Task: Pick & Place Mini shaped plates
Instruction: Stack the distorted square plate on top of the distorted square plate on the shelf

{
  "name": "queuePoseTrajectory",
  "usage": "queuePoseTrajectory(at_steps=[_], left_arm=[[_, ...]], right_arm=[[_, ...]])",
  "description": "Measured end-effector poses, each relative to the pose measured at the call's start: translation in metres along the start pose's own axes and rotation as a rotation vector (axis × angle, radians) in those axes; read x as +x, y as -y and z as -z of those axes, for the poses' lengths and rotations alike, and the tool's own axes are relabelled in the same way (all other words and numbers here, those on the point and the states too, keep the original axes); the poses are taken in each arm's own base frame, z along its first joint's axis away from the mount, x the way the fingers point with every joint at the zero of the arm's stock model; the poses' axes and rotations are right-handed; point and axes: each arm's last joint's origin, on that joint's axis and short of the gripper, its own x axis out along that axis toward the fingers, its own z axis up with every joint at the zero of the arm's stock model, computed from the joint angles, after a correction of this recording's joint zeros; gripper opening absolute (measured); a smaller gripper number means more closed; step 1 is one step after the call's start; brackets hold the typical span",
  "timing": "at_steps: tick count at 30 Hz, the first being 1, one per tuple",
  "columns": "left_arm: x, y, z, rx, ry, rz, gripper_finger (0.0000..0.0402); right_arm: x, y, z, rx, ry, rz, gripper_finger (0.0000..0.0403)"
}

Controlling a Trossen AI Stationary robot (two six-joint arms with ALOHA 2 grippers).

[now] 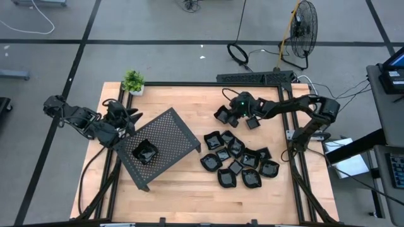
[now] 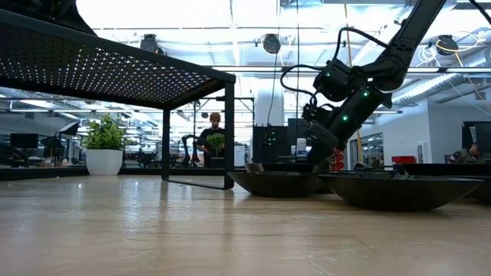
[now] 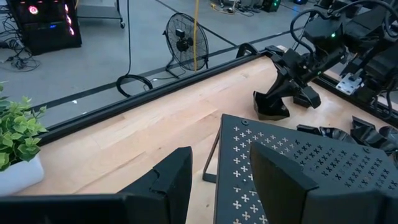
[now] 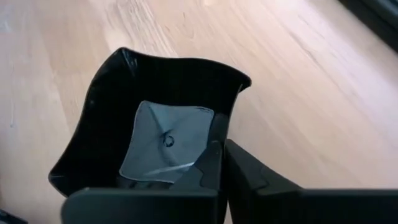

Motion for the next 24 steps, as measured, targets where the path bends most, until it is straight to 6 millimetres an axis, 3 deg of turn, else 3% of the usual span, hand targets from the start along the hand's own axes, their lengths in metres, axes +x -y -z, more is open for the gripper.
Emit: queuePoseTrajectory(at_steps=[7, 12, 17, 20, 24], left_arm=[[0.001, 0.02, -0.013, -0.025, 0.085, 0.097, 0.0163], [0.007, 0.056, -0.03, 0.014, 0.192, 0.234, 0.0163], [0.038, 0.098, -0.029, 0.112, 0.228, 0.271, 0.0164], [0.068, 0.118, -0.02, 0.181, 0.186, 0.187, 0.0175], [0.104, 0.146, -0.025, 0.288, 0.156, 0.078, 0.021]], right_arm=[[-0.016, -0.004, -0.023, -0.072, 0.184, 0.033, 0.0], [-0.036, -0.032, -0.045, -0.228, 0.39, 0.092, 0.0], [-0.05, -0.079, -0.054, -0.428, 0.557, 0.126, 0.0], [-0.059, -0.106, -0.053, -0.542, 0.611, 0.185, 0.0], [-0.073, -0.129, -0.053, -0.574, 0.689, 0.287, 0.0]])
